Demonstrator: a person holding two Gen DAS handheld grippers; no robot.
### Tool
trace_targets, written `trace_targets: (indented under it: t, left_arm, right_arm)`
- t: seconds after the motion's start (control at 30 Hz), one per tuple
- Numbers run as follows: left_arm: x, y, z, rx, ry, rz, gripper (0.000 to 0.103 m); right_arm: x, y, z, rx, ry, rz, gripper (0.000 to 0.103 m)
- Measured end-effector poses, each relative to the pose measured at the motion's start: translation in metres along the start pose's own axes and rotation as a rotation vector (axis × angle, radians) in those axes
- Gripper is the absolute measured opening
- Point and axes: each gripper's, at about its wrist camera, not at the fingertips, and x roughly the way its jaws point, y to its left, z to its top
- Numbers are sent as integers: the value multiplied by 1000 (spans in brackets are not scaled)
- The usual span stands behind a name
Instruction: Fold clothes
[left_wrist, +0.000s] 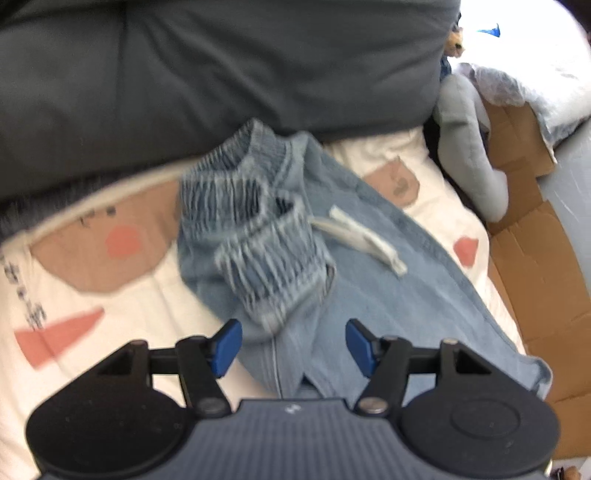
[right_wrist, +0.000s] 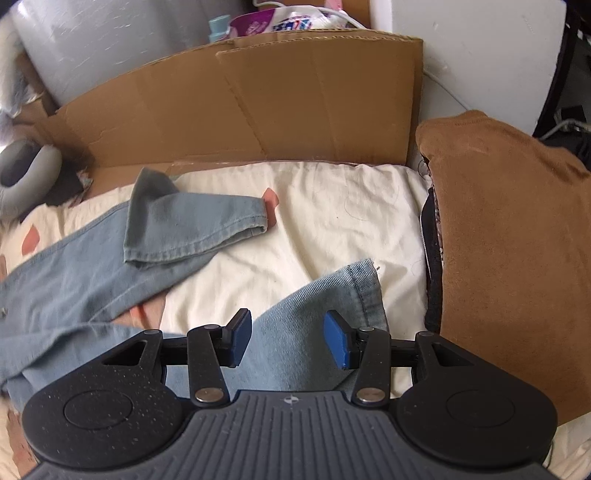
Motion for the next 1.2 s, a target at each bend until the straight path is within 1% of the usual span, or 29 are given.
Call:
trace_targets:
  t: [0.17, 0.33, 0.4, 0.47, 0.5, 0.53, 0.57, 0.6, 0.63, 0.67, 0.73, 0.77, 0.93, 1.03, 1.2]
  left_arm:
    - [27, 6, -11, -32, 0, -22, 65]
    - [41, 13, -3, -47, -44, -40, 65]
    - [43, 13, 2, -33, -60, -23, 65]
    - [43, 15, 7, -26, -85, 12, 63]
    - [41, 17, 9, -35, -101, 31, 58]
    - [40, 20, 11, -49, -116, 46, 46]
    - [39, 23, 12, -65, -120, 50, 43]
    - [39, 26, 14, -79, -113, 47, 36]
    - [38, 28, 15, -82, -108, 48, 29]
    - [36, 28, 16, -75, -110, 50, 27]
    - [29, 30, 17, -60, -119, 55, 24]
    - [24, 32, 17, -60, -124, 57, 23]
    - [-3, 41, 19, -58, -138, 57, 20]
    - [-19, 44, 22, -49, -145, 59, 19]
    - [-46, 51, 28, -55, -156, 76, 18]
  right_arm:
    - [16, -11, 1, 117, 13, -5, 51]
    - [30, -20, 4, 259, 45, -10, 52]
    - [35, -20, 7, 296, 51, -8, 56]
    - [40, -19, 11, 329, 59, -13, 58]
    - [43, -19, 12, 343, 65, -16, 58]
    - [47, -18, 13, 356, 71, -18, 58]
    - [50, -18, 15, 369, 78, -21, 58]
    - [54, -17, 16, 368, 85, -25, 58]
    - [57, -16, 17, 364, 92, -31, 55]
    - [60, -17, 18, 366, 99, -40, 52]
    - [63, -19, 18, 382, 112, -48, 16]
    - [63, -21, 18, 387, 117, -49, 14]
    - [43, -28, 12, 378, 94, -36, 10]
    - [24, -39, 5, 394, 76, -25, 7]
    - [-13, -54, -12, 399, 47, 4, 5]
